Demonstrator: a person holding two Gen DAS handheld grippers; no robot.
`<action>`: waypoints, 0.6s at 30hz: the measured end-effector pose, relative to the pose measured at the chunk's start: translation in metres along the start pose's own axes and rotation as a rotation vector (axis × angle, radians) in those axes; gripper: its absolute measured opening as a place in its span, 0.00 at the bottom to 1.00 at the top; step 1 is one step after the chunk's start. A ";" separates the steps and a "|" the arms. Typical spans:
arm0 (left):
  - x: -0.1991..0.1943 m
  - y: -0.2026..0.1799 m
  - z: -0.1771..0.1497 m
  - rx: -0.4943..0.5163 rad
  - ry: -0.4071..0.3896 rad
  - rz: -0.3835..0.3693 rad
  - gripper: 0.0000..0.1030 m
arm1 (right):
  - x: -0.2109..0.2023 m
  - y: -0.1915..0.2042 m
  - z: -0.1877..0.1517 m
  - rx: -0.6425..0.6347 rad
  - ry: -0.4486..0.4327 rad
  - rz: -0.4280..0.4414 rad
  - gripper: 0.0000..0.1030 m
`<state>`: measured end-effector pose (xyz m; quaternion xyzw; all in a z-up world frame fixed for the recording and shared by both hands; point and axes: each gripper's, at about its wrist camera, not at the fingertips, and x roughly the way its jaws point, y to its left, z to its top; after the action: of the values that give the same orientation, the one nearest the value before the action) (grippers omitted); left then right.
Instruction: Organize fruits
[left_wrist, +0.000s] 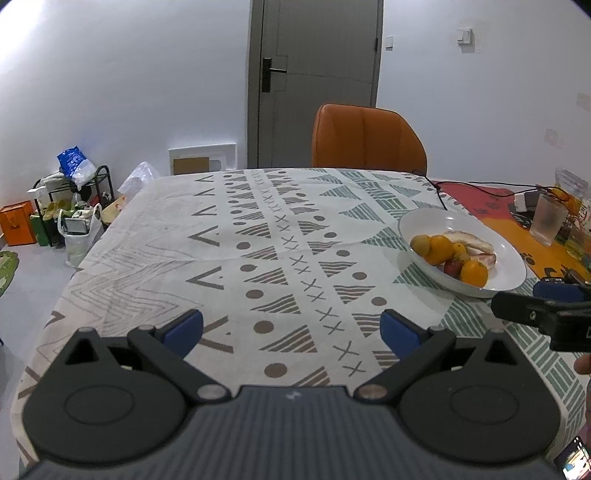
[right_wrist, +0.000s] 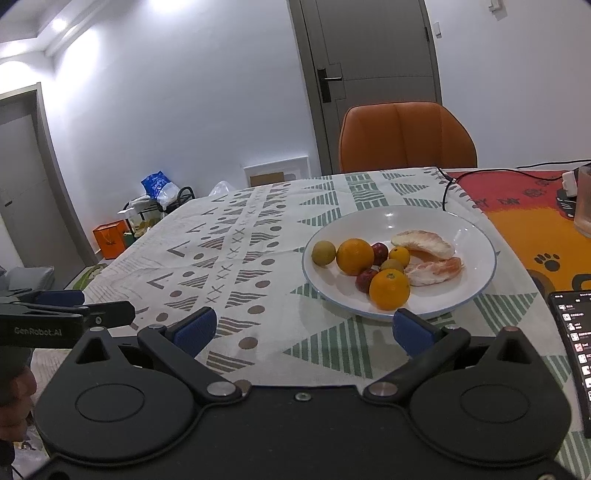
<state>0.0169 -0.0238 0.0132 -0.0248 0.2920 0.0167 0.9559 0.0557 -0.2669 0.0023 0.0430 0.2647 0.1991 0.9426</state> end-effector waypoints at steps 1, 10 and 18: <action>0.000 -0.001 0.000 0.002 -0.001 0.000 0.98 | -0.001 0.000 0.000 0.001 0.000 0.000 1.00; -0.002 -0.005 0.002 0.012 -0.001 -0.002 0.98 | -0.004 -0.003 0.002 0.004 -0.008 0.000 1.00; -0.003 -0.006 0.003 0.014 0.000 -0.001 0.98 | -0.005 -0.004 0.003 0.005 -0.011 -0.001 1.00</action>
<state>0.0164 -0.0296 0.0172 -0.0183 0.2920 0.0140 0.9562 0.0544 -0.2723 0.0071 0.0463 0.2598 0.1979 0.9440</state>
